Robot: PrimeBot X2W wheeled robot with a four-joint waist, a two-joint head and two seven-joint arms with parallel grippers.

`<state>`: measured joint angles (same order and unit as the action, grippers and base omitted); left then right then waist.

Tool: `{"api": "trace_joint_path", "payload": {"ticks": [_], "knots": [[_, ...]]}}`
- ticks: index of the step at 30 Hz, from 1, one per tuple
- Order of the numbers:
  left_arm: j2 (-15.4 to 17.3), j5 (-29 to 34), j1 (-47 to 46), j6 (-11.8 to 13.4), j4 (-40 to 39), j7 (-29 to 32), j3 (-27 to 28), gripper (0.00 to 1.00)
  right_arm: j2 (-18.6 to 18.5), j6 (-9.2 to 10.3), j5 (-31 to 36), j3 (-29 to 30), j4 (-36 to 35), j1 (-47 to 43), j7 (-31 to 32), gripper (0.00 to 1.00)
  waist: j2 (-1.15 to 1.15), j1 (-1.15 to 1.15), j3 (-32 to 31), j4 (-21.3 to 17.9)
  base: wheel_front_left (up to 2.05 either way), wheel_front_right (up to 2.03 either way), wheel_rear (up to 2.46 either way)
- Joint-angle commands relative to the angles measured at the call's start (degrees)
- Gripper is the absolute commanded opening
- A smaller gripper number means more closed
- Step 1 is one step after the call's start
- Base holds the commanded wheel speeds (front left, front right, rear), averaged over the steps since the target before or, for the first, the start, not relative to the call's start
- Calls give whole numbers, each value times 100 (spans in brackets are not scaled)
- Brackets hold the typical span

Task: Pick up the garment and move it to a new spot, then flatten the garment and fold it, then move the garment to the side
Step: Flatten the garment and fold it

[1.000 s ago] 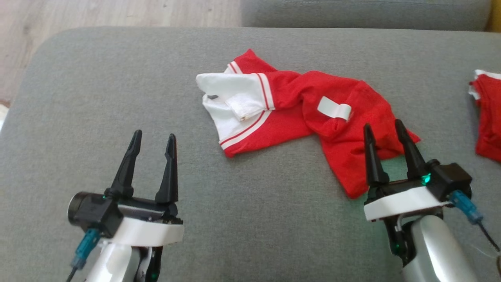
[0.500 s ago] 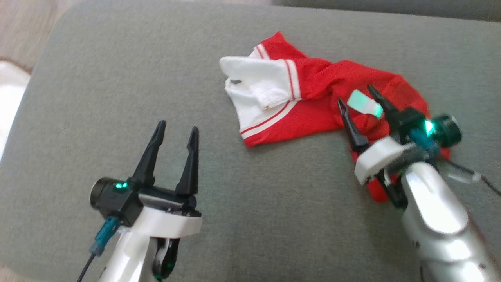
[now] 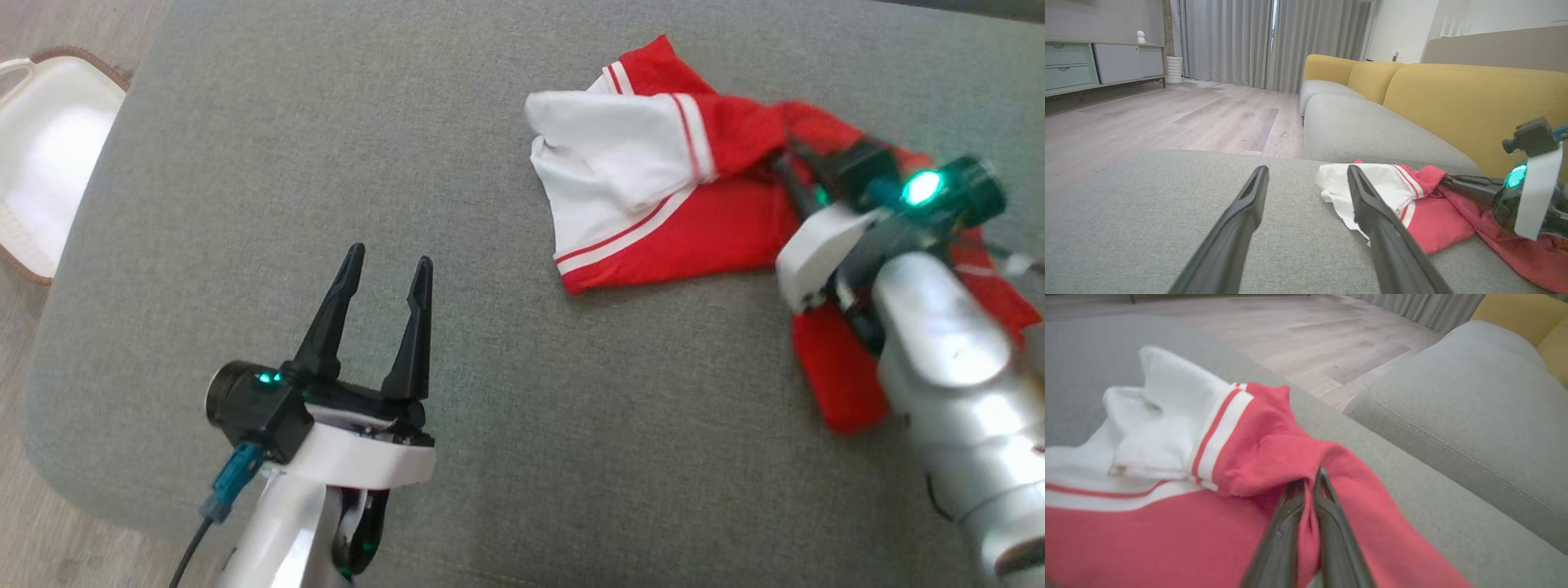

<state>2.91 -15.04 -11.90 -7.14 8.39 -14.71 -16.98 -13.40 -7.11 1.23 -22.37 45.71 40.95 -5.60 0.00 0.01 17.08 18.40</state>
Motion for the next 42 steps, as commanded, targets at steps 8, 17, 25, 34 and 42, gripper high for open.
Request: {"api": "trace_joint_path", "payload": {"ticks": [8,17,25,34,42], "knots": [[-1,-69,-229,-29,-142,-29,52,100,-441,-37,-1005,394,250,991,162,0,0,-1,69,90,0,0,0],[-2,-152,-331,-32,-118,-29,-51,100,-1082,-37,-756,986,1349,1921,463,100,0,-1,205,168,0,0,0],[-2,11,-368,-33,-130,-29,239,100,-538,-37,-200,1200,1836,1874,-210,100,0,-1,-9,-384,0,0,0],[32,144,-318,-34,-242,-29,769,100,488,-37,-345,1436,673,870,-931,100,0,-1,-434,-1341,0,0,0],[54,67,-133,-35,-243,-29,957,100,1005,-37,-468,1747,-1873,-1575,-938,100,0,-1,-821,-1885,0,0,0]]}}
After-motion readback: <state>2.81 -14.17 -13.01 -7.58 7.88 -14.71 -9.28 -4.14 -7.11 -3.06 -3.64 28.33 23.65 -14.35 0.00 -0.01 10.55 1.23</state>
